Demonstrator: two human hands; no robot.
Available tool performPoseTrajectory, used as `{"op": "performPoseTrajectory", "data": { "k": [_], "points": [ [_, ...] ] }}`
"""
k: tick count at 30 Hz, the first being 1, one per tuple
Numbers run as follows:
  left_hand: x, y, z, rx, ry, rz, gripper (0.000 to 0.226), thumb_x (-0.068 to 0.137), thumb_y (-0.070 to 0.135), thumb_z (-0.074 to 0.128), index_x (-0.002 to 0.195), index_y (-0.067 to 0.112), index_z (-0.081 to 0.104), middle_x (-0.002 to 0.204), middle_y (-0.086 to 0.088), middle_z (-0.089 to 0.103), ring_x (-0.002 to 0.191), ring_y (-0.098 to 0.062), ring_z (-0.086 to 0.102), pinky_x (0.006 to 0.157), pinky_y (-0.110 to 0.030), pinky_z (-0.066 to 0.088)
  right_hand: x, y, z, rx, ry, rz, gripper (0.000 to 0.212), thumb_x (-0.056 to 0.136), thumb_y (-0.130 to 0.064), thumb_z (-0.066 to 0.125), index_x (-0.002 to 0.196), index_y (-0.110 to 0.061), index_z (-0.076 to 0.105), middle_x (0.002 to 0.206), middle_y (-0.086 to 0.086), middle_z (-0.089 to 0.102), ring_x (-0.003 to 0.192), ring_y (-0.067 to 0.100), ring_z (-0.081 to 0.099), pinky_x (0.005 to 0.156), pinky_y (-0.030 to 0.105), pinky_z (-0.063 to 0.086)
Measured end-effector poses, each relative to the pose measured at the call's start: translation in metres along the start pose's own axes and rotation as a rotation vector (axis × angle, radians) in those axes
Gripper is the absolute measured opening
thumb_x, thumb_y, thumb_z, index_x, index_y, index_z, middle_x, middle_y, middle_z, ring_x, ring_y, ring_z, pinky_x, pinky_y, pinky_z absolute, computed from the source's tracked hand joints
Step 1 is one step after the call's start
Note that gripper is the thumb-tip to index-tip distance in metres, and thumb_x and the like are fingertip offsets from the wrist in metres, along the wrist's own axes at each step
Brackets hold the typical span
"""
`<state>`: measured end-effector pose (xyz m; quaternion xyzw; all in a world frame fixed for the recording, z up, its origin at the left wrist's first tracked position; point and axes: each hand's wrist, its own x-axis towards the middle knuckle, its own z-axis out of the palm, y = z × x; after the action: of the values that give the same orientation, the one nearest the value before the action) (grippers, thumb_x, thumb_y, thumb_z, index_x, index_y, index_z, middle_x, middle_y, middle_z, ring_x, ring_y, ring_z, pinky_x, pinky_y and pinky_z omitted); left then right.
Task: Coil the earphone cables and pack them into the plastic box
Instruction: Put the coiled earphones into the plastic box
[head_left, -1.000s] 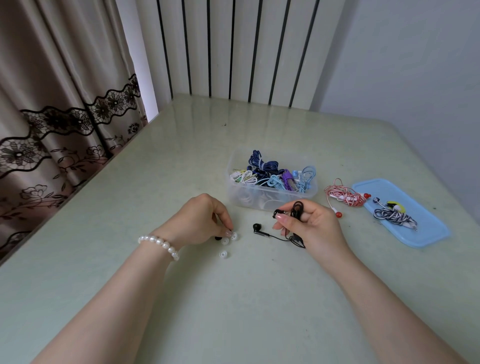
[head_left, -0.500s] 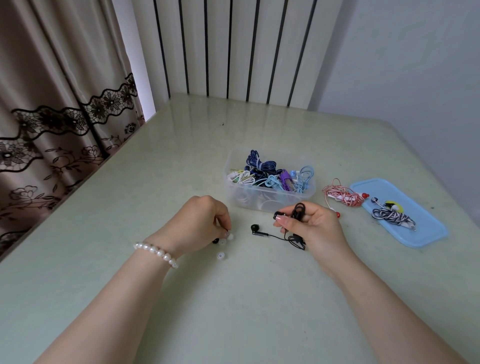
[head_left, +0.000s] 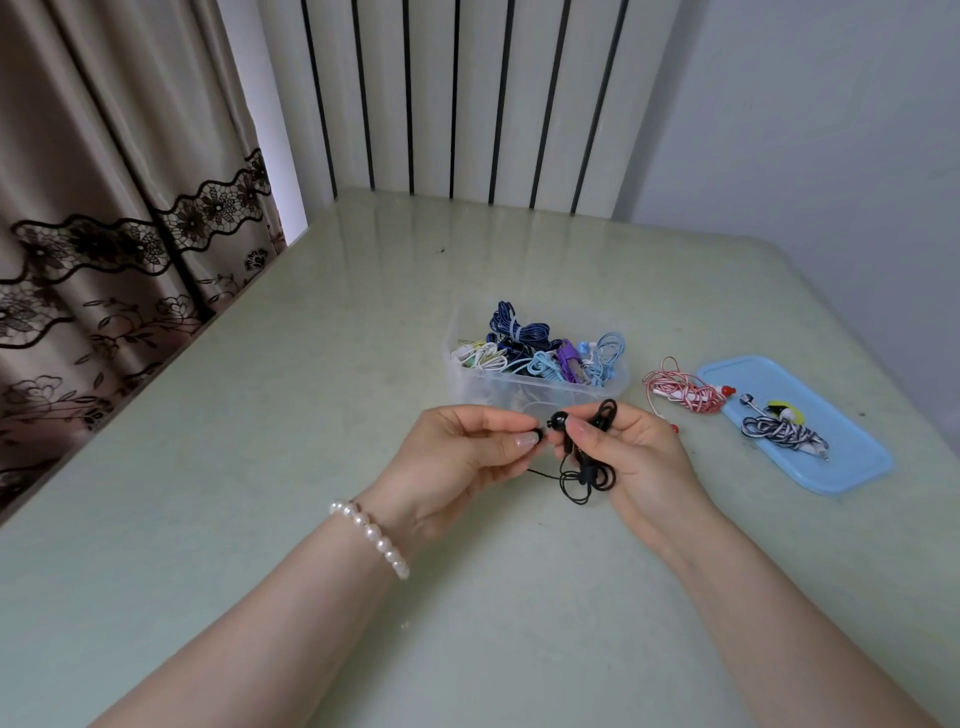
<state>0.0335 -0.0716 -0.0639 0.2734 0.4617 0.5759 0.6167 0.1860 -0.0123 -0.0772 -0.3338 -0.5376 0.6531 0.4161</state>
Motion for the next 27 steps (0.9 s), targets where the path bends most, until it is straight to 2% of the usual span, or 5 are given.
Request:
{"op": "performPoseTrajectory", "data": {
  "k": [4,9,13,21,27],
  "points": [
    [0.001,-0.006,0.003,-0.095,0.032,-0.037,0.018,0.077,-0.017,0.054,0.083,-0.004,0.065,0.074,-0.014,0.071,0.064,-0.016,0.069,0.059,-0.020,0.056,0.001,0.000,-0.002,-0.004,-0.032,-0.010,0.007,0.062,-0.019,0.072,0.068,-0.020,0.074,0.067,0.005,0.071,0.061,0.013,0.063,0.064,0.021,0.050],
    [-0.001,-0.009,0.006,-0.079,0.105,-0.029,0.018,0.075,-0.019,0.056,0.079,-0.003,0.063,0.064,-0.011,0.070,0.059,-0.017,0.068,0.056,-0.021,0.056,0.003,0.006,-0.003,-0.037,-0.034,0.000,0.052,0.035,-0.055,0.085,0.073,-0.021,0.074,0.070,0.002,0.069,0.072,0.019,0.058,0.068,0.029,0.044],
    [-0.002,-0.010,0.007,-0.095,0.099,-0.013,0.019,0.074,-0.019,0.056,0.080,-0.003,0.065,0.068,-0.010,0.071,0.062,-0.017,0.070,0.060,-0.021,0.057,0.002,0.008,-0.001,-0.042,-0.036,0.008,0.057,0.029,-0.058,0.085,0.072,-0.021,0.074,0.069,0.000,0.068,0.067,0.017,0.058,0.066,0.026,0.046],
    [-0.002,-0.009,0.007,-0.152,0.105,-0.025,0.018,0.075,-0.019,0.054,0.081,-0.006,0.066,0.071,-0.015,0.071,0.063,-0.019,0.070,0.060,-0.021,0.057,0.002,0.010,-0.001,-0.052,-0.041,-0.004,0.055,0.034,-0.058,0.084,0.073,-0.021,0.074,0.070,0.005,0.071,0.071,0.018,0.064,0.082,0.043,0.046],
    [-0.003,-0.010,0.007,-0.141,0.111,-0.038,0.017,0.075,-0.018,0.056,0.080,-0.005,0.066,0.071,-0.014,0.071,0.063,-0.018,0.070,0.062,-0.023,0.057,0.002,0.011,-0.003,-0.059,-0.032,0.012,0.057,0.032,-0.057,0.085,0.073,-0.019,0.074,0.071,0.007,0.071,0.078,0.031,0.059,0.083,0.045,0.045]
  ]
}}
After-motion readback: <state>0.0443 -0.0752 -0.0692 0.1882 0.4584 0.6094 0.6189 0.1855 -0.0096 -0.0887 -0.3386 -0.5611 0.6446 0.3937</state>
